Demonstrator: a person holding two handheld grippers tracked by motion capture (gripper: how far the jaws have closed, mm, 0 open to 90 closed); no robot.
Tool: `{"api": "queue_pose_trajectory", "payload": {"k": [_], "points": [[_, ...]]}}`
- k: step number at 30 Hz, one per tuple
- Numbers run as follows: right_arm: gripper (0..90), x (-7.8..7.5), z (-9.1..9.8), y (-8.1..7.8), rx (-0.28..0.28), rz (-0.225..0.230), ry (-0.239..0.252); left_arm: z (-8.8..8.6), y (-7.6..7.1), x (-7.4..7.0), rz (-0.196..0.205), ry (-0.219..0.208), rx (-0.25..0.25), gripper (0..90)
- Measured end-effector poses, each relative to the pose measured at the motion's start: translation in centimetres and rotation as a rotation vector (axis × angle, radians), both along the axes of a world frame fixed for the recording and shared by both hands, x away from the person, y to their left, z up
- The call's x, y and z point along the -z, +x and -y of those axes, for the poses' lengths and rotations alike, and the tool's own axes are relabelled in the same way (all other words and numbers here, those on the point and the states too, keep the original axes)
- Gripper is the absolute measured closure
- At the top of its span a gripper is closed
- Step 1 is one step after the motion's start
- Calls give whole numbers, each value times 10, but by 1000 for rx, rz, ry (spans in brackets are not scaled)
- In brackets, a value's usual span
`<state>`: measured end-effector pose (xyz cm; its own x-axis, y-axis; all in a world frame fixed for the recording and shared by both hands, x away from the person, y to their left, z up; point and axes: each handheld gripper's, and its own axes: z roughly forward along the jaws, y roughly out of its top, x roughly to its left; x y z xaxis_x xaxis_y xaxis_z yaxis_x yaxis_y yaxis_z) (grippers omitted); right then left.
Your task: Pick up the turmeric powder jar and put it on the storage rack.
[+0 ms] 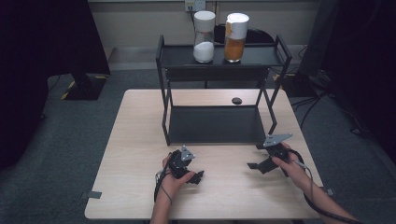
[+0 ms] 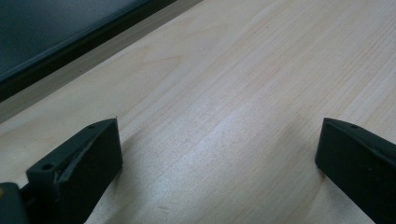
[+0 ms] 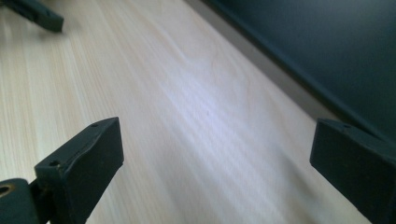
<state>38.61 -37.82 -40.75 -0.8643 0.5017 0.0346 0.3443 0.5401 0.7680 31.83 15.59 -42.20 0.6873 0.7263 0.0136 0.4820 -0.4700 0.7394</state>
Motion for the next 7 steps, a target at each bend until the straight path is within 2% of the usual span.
{"api": "queue_pose_trajectory", "payload": {"k": [5,7], "points": [[16,-1,0,-9,-15,6,-47,-2,0,-1,-5,-3,4,7],[20,-7,2,-10,-31,0,-48,-6,-1,-5,-15,-27,4,37]]}}
